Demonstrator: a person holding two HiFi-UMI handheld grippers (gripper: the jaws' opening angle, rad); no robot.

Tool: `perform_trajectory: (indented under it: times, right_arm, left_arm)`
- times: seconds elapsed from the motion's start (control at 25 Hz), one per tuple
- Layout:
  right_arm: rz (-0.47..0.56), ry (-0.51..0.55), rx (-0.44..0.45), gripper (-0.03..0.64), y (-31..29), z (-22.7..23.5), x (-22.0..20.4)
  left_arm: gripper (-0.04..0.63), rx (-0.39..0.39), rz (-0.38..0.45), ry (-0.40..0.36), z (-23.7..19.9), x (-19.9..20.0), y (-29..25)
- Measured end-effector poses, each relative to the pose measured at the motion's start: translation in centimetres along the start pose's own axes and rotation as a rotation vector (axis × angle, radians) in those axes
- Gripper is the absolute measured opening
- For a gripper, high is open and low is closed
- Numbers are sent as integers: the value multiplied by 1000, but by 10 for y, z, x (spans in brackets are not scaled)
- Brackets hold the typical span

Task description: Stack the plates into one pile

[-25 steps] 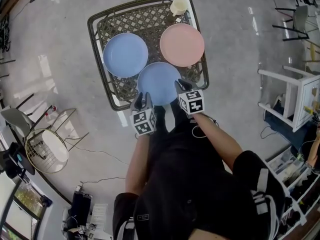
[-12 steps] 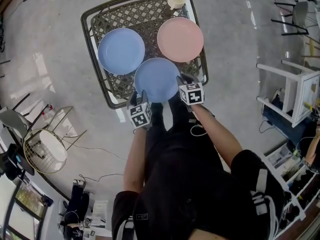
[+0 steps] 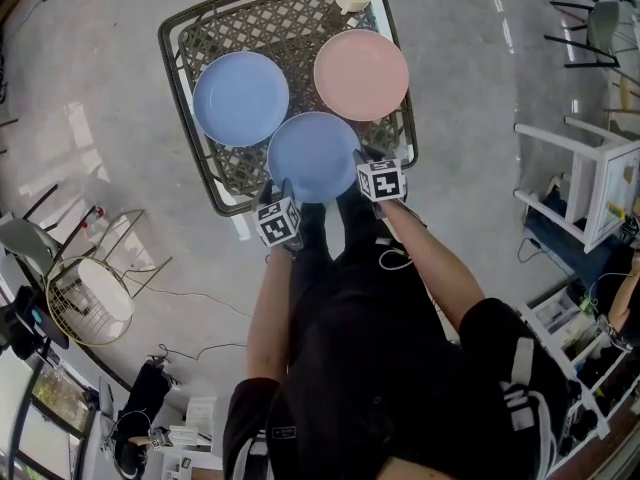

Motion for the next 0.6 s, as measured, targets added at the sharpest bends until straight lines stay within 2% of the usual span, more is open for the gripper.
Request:
perform_trajectory:
  times: [0.28,0.6]
  right_arm:
    - [-38,-21,1,83,-11,3,-7]
    - [-48,-79,16,58,-16,8,-15]
  left_arm:
    - [190,15,-25,-2,-9,-7,-9]
    - [134,29,-40,-8,-11,-12,-12]
Point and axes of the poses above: the fingertips, and each gripper's own axes: y backward along the fingers, z to its right, x out of its top, the point moved 8 cm from there along y, backward along the fingers, and after that the axes turned 13 degrees about z, right-handed, at the moved point
